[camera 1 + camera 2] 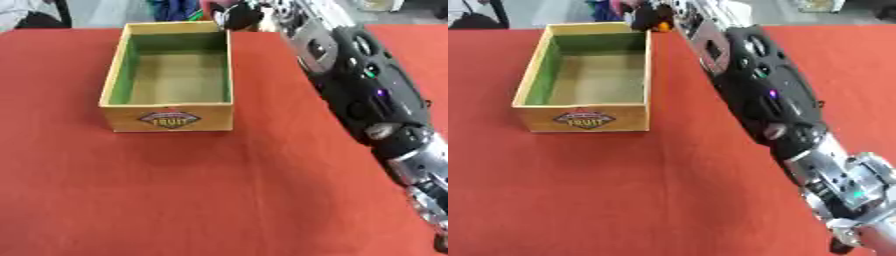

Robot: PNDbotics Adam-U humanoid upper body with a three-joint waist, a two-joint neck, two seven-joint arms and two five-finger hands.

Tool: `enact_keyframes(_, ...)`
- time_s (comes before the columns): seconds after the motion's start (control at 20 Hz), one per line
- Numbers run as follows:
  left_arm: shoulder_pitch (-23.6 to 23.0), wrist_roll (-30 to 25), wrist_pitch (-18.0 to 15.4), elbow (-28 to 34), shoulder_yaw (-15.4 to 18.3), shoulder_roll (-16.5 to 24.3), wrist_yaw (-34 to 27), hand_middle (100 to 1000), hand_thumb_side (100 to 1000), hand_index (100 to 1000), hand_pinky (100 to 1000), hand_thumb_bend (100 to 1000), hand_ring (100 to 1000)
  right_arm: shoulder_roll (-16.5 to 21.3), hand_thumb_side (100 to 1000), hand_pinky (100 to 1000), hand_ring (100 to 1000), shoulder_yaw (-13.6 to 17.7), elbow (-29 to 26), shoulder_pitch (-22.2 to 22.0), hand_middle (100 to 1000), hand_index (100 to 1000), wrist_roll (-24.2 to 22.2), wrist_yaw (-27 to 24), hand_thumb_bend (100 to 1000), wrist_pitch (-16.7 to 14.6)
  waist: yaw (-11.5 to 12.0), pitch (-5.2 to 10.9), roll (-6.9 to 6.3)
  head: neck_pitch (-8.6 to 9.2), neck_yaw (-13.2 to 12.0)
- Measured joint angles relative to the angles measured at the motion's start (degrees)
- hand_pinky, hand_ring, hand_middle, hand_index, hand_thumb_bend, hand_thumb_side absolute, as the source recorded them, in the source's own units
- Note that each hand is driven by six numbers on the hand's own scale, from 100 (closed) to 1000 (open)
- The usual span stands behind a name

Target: Pick up objects on the table and place them in the box.

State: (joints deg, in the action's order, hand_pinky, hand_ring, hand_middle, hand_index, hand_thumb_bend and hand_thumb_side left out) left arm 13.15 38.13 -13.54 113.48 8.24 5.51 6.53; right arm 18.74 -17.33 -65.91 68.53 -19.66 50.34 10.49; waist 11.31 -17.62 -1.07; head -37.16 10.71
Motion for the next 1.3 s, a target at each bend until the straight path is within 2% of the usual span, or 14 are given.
enact_keyframes(0.4,0.4,-0.3,0.0,0.0,-0.3,0.0,-0.2,468,675,634,613,100,511,-3.0,239,556,699,-0.7,5.6,0.5,456,573,-0.2,3.4,100,-0.7,0.6,-0.02,0.63,0.04,0.1)
enact_keyframes(0.45,0.5,-0.3,0.0,0.0,-0.3,0.0,-0.2,468,675,634,613,100,511,-3.3,198,555,700,-0.6,6.6,0.6,463,583,-0.2,4.1,100,-0.8,0.8,-0.03,0.67,0.07,0.1)
enact_keyframes(0.55,0.6,-0.3,0.0,0.0,-0.4,0.0,-0.2,467,673,633,612,100,510,-4.2,227,557,706,0.0,9.1,0.6,475,597,-0.1,5.4,100,-0.7,1.1,-0.18,0.84,0.41,0.3)
enact_keyframes(0.8,0.6,-0.3,0.0,0.0,-0.4,0.0,-0.4,464,672,632,613,100,509,-6.2,190,575,729,1.7,14.7,0.8,505,627,1.1,8.0,100,-0.3,1.7,-0.57,0.95,0.59,0.6)
enact_keyframes(1.05,0.8,-0.4,-0.1,0.0,-0.7,0.0,-0.5,464,672,632,614,100,509,-7.9,196,630,775,2.5,18.6,1.4,623,725,-0.9,10.7,100,-1.7,1.8,-0.92,1.26,0.78,1.0)
enact_keyframes(1.2,0.9,-0.5,-0.1,0.0,-0.7,0.0,-0.7,463,671,631,614,100,508,-8.6,147,656,801,3.0,20.0,1.6,710,799,-3.3,12.9,100,-2.8,2.1,-1.11,1.27,0.95,1.3)
enact_keyframes(1.3,0.9,-0.5,-0.1,0.0,-0.7,0.0,-0.8,463,671,631,614,100,508,-8.9,196,681,827,3.3,20.3,1.6,758,851,-4.3,13.7,100,-3.3,2.1,-1.16,1.3,0.96,1.3)
